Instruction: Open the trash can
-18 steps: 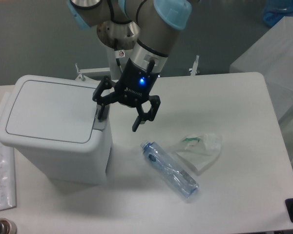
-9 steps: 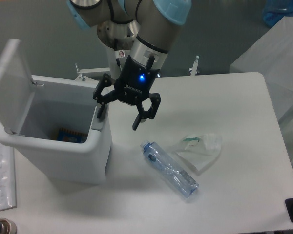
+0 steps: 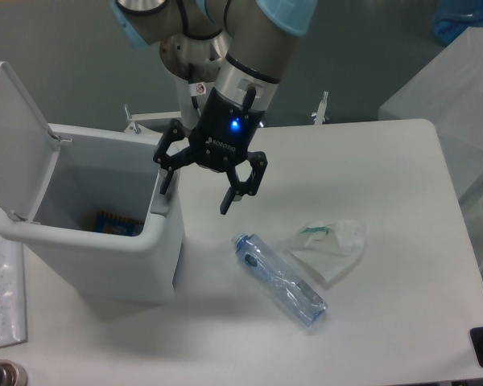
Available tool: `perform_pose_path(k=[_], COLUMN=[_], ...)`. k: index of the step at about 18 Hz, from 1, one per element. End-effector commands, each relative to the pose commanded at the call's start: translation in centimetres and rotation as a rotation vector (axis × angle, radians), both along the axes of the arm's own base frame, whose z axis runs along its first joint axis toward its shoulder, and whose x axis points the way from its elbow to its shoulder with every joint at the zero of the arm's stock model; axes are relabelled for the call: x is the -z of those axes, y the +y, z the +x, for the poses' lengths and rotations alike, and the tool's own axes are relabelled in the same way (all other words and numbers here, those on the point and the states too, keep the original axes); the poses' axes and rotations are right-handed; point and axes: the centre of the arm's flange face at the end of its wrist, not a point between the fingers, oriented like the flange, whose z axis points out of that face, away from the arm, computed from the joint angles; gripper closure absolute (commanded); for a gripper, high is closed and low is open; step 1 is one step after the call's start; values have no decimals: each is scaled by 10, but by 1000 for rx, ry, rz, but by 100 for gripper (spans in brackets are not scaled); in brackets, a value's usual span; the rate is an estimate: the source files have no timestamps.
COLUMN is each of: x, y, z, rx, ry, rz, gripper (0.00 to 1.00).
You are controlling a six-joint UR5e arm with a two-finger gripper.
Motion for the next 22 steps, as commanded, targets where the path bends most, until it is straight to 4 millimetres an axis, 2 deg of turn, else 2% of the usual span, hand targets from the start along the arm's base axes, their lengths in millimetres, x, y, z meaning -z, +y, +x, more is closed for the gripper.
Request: perform_pose_path(k=[3, 6, 9, 10, 11, 14, 16, 18, 19, 20, 22], x=[8, 15, 20, 37, 45, 52, 64, 97, 107, 108, 109], y=[-4, -16, -43, -50, -65, -73, -100, -121, -136, -150, -154], z=[-22, -47, -83, -103, -119, -136, -177, -220, -235, -245, -247], rx=[-32, -80, -64, -60, -71, -46, -29, 44, 77, 114, 197], ry=[40, 145, 243, 238, 241, 272, 338, 373, 389, 413, 460], rz=[-6, -107, -161, -181, -190, -212, -289, -355, -382, -408, -436], gripper=[0, 0, 0, 0, 0, 0, 0, 0, 0, 0, 0])
